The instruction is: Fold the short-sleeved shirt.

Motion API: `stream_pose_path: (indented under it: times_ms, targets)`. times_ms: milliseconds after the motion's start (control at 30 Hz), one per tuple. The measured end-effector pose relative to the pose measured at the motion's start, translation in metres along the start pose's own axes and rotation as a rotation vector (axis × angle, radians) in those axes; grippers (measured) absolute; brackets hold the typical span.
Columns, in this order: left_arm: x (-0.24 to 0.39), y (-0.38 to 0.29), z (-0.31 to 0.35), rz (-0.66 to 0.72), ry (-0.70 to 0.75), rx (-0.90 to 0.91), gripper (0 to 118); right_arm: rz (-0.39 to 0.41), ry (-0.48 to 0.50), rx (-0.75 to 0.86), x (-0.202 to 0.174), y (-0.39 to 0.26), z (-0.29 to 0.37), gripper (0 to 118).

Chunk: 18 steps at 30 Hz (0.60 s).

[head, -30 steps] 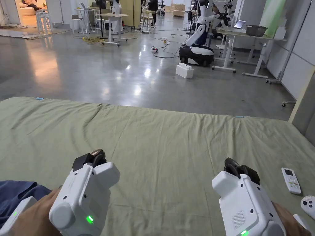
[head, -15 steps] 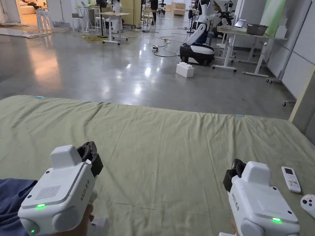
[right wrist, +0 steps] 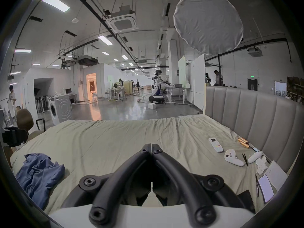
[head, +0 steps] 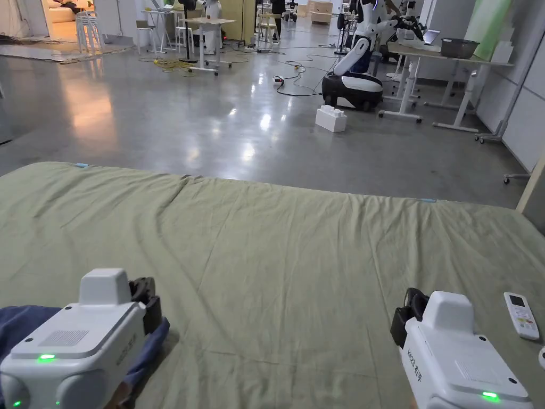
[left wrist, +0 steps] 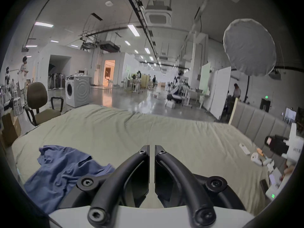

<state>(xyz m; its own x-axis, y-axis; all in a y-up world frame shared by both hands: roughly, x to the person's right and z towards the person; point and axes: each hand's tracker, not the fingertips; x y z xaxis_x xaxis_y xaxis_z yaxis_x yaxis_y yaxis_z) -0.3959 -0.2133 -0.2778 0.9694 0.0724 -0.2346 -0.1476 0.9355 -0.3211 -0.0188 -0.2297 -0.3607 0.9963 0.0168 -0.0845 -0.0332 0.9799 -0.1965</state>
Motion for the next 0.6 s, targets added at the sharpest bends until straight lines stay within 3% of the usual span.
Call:
stream_pose_path:
  times_ms: [167,233,300,333,367,433,600]
  targets:
    - [-0.076,-0.023,0.005,0.12,0.072,-0.181,6,0.03,0.02,-0.039,-0.012,-0.011,-0.007,0]
    - [-0.109,-0.032,0.001,0.085,0.15,-0.232,7,0.032,0.024,-0.06,-0.016,-0.016,-0.011,0]
    - [-0.136,-0.041,-0.006,0.032,0.189,-0.283,28,0.043,0.029,-0.079,-0.021,-0.021,-0.013,0]
    - [-0.149,-0.046,-0.01,0.016,0.183,-0.317,56,0.05,0.033,-0.089,-0.023,-0.023,-0.014,0]
    - [-0.161,-0.051,-0.013,0.016,0.168,-0.365,76,0.055,0.038,-0.097,-0.026,-0.025,-0.014,0]
    - [-0.183,-0.058,-0.019,0.019,0.182,-0.454,102,0.067,0.044,-0.11,-0.031,-0.029,-0.015,0]
    - [-0.22,-0.087,-0.039,0.086,0.215,-0.526,104,0.098,0.059,-0.142,-0.044,-0.038,-0.017,0]
